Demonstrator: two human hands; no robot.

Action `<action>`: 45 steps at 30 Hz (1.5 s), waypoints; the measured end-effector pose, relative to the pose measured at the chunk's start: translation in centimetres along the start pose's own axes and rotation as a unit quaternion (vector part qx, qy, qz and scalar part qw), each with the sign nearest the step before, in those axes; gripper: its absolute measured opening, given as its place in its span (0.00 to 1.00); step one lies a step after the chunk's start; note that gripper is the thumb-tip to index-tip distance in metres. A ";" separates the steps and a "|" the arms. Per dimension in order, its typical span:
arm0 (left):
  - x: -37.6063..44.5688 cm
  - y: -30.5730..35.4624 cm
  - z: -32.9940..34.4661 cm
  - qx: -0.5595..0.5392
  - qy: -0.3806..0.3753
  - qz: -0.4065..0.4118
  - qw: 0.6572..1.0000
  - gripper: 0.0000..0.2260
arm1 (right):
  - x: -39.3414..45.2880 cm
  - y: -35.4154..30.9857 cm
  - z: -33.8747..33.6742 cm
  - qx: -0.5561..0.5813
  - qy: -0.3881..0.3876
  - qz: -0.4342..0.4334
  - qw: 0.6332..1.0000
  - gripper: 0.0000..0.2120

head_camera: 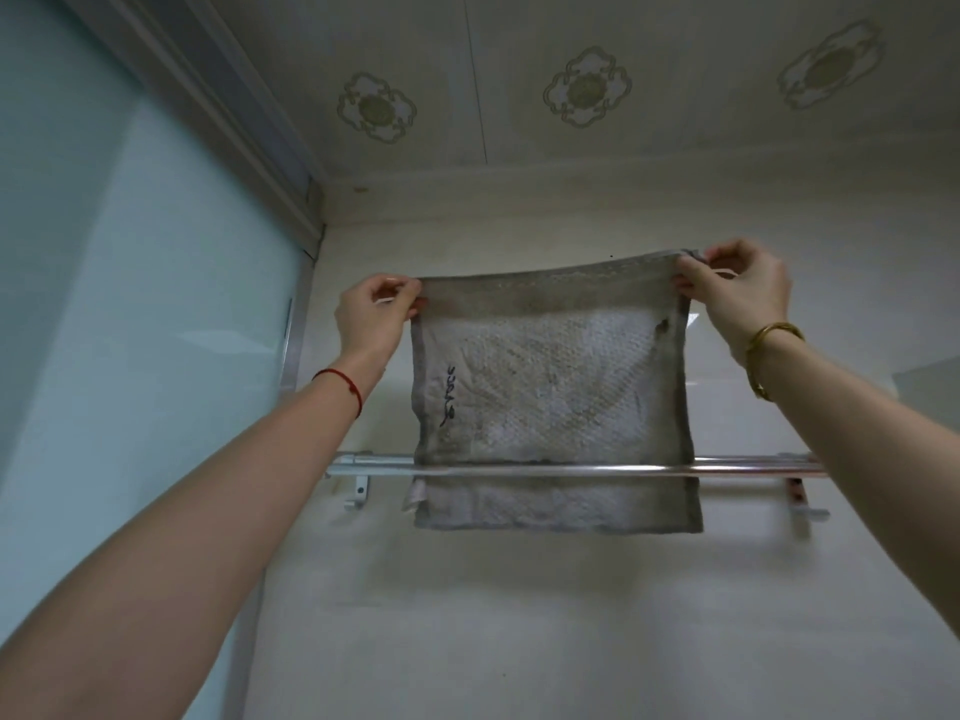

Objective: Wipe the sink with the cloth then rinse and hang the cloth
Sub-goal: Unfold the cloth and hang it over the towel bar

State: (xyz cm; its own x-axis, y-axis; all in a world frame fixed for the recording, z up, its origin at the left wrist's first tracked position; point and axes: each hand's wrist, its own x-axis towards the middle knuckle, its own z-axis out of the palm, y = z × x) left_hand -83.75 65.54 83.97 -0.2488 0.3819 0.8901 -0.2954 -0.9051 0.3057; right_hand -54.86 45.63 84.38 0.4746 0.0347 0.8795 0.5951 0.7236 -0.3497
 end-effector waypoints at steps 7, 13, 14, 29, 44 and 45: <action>0.4 -1.6 -0.1 0.006 0.004 -0.006 1.000 0.02 | -0.5 1.2 0.8 0.017 -0.014 0.019 1.000 0.09; -3.4 -2.2 -2.0 0.026 -0.036 -0.021 0.999 0.01 | -3.9 3.1 -1.1 0.025 -0.017 0.032 0.999 0.09; -4.2 -2.1 -2.4 0.030 -0.038 -0.022 0.999 0.02 | -4.7 3.4 -1.5 0.027 -0.013 0.033 0.999 0.09; -24.0 -6.0 -10.3 0.101 -0.023 -0.019 0.994 0.03 | -23.4 8.7 -8.9 -0.046 -0.045 0.054 0.996 0.08; -29.3 -6.8 -10.7 0.050 -0.014 -0.136 0.989 0.16 | -28.2 10.5 -10.3 -0.013 -0.086 0.145 0.986 0.13; -29.1 -6.7 -10.6 0.042 0.007 -0.143 0.989 0.17 | -28.0 10.7 -10.0 -0.016 -0.064 0.152 0.986 0.14</action>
State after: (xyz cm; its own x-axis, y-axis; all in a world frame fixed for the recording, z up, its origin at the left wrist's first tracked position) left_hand -84.27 62.52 52.46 -0.1784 0.6265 0.7588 -0.2786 -0.7717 0.5717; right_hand -55.29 45.48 52.77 0.5501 0.3346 0.7652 0.4594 0.6439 -0.6118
